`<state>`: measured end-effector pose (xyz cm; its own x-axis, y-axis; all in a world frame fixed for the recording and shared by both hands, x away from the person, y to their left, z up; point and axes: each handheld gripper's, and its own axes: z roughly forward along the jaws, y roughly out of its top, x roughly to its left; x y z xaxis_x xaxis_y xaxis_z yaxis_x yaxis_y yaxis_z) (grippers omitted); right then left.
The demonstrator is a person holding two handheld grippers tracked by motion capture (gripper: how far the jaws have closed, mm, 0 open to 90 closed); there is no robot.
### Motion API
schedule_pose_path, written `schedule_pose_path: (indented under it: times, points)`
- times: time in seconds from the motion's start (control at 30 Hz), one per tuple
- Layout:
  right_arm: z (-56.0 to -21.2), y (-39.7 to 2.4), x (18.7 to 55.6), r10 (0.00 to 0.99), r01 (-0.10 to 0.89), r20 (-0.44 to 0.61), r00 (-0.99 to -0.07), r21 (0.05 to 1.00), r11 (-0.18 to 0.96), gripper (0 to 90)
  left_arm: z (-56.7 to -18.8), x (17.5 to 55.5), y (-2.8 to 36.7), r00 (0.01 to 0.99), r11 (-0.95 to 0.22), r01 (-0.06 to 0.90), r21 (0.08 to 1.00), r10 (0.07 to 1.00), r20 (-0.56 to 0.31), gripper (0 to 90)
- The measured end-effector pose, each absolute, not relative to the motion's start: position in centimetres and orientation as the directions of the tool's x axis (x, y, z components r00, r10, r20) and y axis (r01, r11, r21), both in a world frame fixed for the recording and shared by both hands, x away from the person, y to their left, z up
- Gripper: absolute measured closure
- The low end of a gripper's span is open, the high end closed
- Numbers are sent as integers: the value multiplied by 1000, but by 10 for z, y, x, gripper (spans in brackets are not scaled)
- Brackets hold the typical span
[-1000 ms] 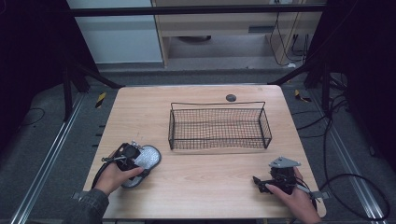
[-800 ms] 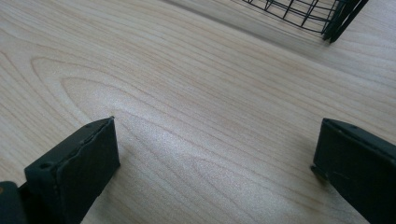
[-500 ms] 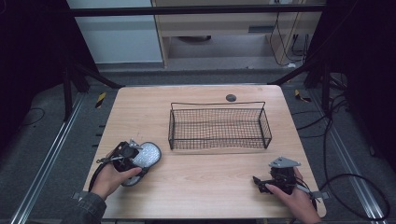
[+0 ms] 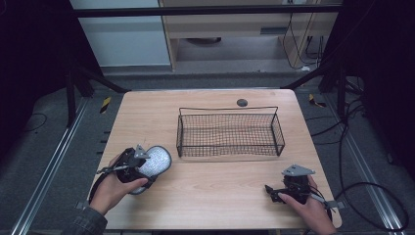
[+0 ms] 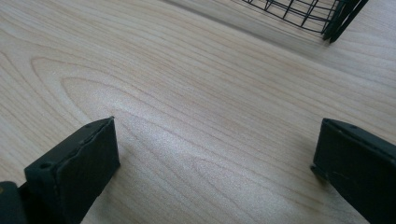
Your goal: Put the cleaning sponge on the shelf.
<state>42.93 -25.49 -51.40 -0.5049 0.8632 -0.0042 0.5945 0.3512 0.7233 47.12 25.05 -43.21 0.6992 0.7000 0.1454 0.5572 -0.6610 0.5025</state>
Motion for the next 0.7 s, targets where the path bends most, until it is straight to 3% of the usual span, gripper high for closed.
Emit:
schedule_pose_path:
  times: [0.7]
  points:
    - [-514,-254,430,867,597,-5,-499,723,348,3,-404,463,233,747,-696,464,548,640,180,98]
